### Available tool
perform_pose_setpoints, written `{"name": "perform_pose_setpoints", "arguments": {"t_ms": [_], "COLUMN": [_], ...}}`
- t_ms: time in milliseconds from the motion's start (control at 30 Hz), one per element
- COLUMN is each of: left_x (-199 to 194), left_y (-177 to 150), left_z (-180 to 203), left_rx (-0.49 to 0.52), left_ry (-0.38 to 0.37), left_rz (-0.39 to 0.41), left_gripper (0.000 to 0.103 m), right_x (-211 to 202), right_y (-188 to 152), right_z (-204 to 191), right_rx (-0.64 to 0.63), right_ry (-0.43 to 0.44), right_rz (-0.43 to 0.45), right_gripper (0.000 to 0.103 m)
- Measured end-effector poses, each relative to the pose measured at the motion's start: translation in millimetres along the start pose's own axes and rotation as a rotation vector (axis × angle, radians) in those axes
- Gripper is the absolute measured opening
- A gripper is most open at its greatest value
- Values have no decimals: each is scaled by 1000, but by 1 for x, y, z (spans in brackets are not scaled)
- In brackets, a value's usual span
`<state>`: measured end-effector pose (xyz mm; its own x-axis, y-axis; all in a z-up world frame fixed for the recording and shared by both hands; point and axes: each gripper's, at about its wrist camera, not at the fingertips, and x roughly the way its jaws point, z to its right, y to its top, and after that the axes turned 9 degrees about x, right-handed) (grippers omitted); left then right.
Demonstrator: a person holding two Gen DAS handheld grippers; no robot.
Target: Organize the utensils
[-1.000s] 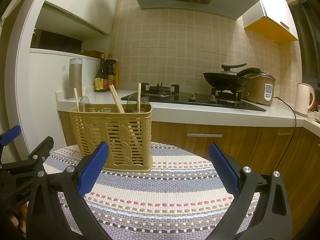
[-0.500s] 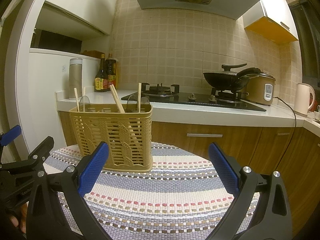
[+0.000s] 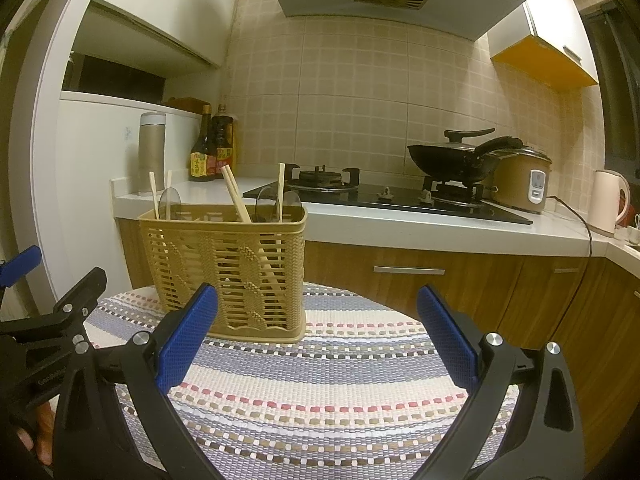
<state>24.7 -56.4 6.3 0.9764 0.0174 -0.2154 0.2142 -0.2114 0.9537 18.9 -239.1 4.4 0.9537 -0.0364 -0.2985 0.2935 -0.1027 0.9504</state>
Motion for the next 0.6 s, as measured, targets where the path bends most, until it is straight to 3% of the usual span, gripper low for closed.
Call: {"name": "perform_pose_setpoints", "arguments": {"t_ms": [600], "left_x": [5], "left_y": [-1], "left_z": [-17], "left_rx": [-85], "left_ry": [-43], "left_rz": [-31], "left_gripper": [96], "right_x": [0], "right_y": [0], "right_z": [0], "right_rx": [0], "right_ry": [1], "right_rz": [-2], "right_gripper": [95]}}
